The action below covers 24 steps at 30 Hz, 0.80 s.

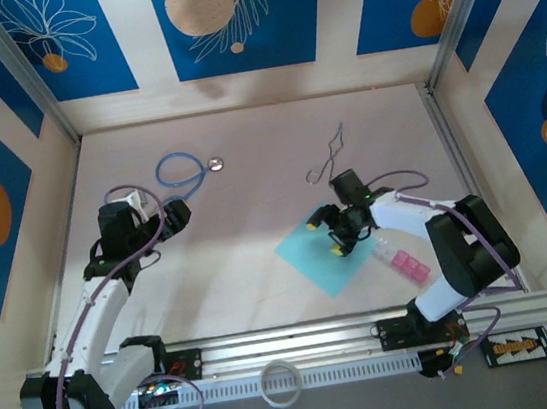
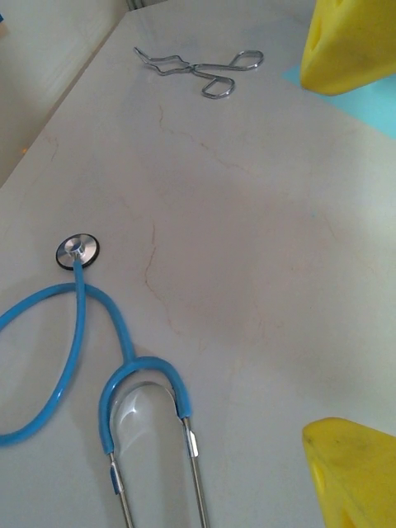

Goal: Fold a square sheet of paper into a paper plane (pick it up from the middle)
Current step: Move the square sheet of paper to the center of the table.

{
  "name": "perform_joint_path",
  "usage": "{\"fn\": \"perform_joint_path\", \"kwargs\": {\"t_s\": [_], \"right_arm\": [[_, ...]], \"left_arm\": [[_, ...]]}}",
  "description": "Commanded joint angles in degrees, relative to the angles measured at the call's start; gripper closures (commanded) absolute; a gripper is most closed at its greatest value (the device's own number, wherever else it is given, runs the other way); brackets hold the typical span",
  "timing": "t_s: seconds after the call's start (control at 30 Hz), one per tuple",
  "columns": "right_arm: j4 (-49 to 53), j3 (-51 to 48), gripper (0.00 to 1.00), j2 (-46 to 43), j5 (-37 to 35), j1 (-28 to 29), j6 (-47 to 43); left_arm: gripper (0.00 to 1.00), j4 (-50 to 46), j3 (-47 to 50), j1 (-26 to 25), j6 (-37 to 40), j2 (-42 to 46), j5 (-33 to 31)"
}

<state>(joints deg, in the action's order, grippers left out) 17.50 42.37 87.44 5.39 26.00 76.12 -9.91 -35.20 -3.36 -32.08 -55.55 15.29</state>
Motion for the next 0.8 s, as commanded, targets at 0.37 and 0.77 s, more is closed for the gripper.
{"fn": "perform_joint_path", "kwargs": {"t_s": [0.37,0.77], "right_arm": [[1.8,13.8,0.23,10.6,-2.1,12.6,2.5],[12.4,4.3,0.21,-6.4,-6.2,11.4,-8.2]], "left_arm": [[0.0,-0.6,-0.3,0.7,-2.1,-0.5,5.4],[0.0,-1.3,-1.1,0.8,-0.7,-1.2,7.0]]}}
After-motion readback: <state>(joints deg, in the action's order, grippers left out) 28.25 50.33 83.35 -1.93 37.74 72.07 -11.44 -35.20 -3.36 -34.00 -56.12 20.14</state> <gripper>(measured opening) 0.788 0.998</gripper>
